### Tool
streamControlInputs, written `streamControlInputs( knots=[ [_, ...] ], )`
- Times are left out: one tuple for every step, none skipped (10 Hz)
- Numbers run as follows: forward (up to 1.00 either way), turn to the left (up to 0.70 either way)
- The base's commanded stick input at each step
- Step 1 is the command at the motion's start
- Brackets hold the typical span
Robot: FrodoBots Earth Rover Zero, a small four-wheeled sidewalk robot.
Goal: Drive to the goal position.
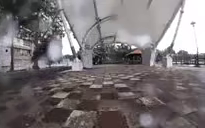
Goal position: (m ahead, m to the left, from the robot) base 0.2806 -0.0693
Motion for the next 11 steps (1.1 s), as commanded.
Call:
streamControlInputs(
  knots=[
    [1.00,0.11],
    [1.00,0.11],
    [1.00,0.07],
    [1.00,0.02],
    [1.00,0.00],
    [1.00,0.00],
    [1.00,0.00],
    [1.00,0.00],
    [1.00,0.00],
    [1.00,0.00],
    [1.00,0.00]
  ],
)
